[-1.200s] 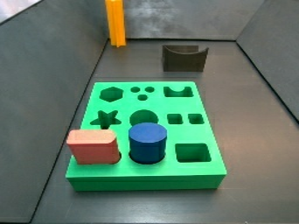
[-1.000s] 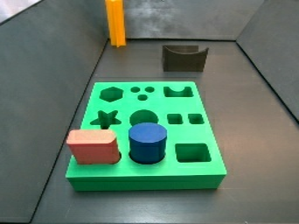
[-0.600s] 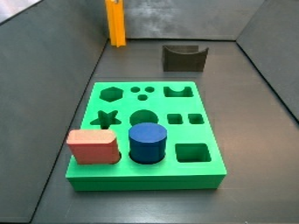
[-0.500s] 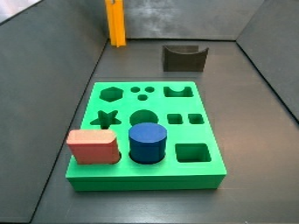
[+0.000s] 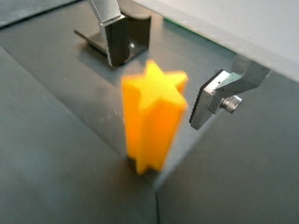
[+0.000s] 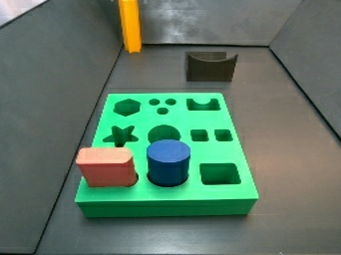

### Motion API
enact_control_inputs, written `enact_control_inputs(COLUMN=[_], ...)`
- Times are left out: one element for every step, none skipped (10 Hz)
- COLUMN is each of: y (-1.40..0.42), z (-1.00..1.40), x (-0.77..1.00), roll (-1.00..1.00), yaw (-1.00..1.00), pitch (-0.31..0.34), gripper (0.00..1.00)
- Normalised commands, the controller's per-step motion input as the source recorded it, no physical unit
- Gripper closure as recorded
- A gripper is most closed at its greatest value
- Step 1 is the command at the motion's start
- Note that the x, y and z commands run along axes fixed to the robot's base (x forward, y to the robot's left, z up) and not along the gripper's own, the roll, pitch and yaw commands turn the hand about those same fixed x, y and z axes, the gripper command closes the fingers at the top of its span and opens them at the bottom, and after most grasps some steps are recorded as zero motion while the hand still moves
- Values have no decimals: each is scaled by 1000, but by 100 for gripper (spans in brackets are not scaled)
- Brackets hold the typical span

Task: Pick up the star object. Move up. Move to above the board. Insert the star object.
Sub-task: Pick up the star object.

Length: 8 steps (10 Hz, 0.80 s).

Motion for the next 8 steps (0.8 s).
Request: enact_control_inputs(y=[-29,-109,-66,0,0,0,0,0], z=[-331,-629,-774,-743,0,0,0,0], x=[0,0,26,83,0,0,0,0], roll=[0,0,0,0,0,0,0,0], yaw=[0,0,0,0,0,0,0,0], pitch=[-69,-156,-179,-159,0,0,0,0], gripper=[0,0,0,0,0,100,100,100])
